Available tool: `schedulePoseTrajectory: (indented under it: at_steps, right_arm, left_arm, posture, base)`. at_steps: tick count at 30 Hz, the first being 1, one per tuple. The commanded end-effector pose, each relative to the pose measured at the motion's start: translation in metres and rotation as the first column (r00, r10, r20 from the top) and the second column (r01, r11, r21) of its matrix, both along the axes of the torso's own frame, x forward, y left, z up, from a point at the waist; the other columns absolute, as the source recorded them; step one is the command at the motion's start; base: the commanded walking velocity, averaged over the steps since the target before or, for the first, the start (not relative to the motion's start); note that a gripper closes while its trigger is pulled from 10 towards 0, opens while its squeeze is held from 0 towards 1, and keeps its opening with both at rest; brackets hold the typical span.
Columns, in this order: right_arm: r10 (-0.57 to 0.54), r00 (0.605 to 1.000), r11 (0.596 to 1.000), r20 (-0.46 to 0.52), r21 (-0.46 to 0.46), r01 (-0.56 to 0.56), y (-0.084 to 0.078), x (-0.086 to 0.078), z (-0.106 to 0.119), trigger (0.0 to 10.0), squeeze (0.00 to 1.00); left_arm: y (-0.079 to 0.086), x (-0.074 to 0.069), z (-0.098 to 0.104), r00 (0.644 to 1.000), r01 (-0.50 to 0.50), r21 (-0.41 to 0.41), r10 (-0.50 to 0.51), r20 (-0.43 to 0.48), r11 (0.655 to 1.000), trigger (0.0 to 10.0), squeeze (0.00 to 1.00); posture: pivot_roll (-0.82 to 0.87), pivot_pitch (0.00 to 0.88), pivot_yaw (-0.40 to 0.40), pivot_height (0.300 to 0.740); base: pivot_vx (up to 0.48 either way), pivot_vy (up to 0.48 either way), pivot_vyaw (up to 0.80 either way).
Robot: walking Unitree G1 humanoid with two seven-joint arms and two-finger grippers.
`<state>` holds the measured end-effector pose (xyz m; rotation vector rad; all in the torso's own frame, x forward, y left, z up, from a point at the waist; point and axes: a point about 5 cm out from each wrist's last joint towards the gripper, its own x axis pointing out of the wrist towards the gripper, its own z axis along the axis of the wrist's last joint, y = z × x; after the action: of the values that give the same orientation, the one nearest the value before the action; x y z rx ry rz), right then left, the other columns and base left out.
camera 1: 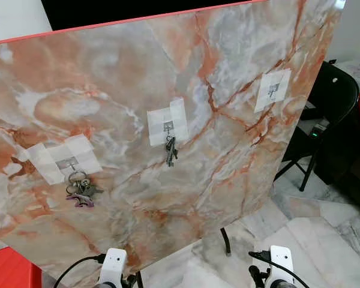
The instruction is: Hang keys on a hook
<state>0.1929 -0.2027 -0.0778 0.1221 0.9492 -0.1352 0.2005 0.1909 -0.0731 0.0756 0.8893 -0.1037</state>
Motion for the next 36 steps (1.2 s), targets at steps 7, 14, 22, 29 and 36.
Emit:
schedulePoseTrajectory:
  at_steps: [7,14,22,29,36]
  right_arm:
    - [-0.022,1.0,1.0,-0.005,0.004,0.022,0.0003,-0.0012,-0.0008,10.0,0.0]
    - [-0.022,1.0,1.0,-0.004,0.005,0.022,0.0001,-0.0009,-0.0006,10.0,0.0]
    - [-0.016,1.0,1.0,0.005,-0.002,0.016,-0.0007,0.0003,0.0003,10.0,0.0]
    - [0.014,1.0,1.0,-0.001,-0.019,-0.014,-0.0014,0.0008,0.0006,10.0,0.0]
    - [0.009,1.0,1.0,-0.004,-0.013,-0.009,-0.0009,0.0005,0.0003,10.0,0.0]
  left_arm:
    - [0.0018,-0.0002,-0.0003,1.0,-0.009,0.005,0.009,-0.012,1.0,10.0,0.0]
    - [0.0016,0.0001,-0.0002,1.0,-0.012,0.001,0.013,-0.011,1.0,10.0,0.0]
    - [0.0008,0.0002,-0.0002,1.0,-0.01,-0.001,0.01,-0.012,1.0,10.0,0.0]
    - [0.0005,-0.0001,-0.0004,1.0,-0.019,0.001,0.019,-0.007,1.0,10.0,0.0]
    - [0.0033,-0.0014,-0.0008,0.999,-0.036,0.013,0.036,-0.008,0.999,10.0,0.0]
  posture:
    - [0.03,0.0,0.012,0.74]
    - [0.03,0.0,0.01,0.74]
    - [0.03,0.0,0.007,0.74]
    - [0.03,0.0,0.005,0.74]
    - [0.03,0.0,0.006,0.74]
  base:
    - [0.0,0.0,0.0]
    - [0.0,0.0,0.0]
    - [0.0,0.0,0.0]
    - [0.0,0.0,0.23]
    - [0.0,0.0,0.8]
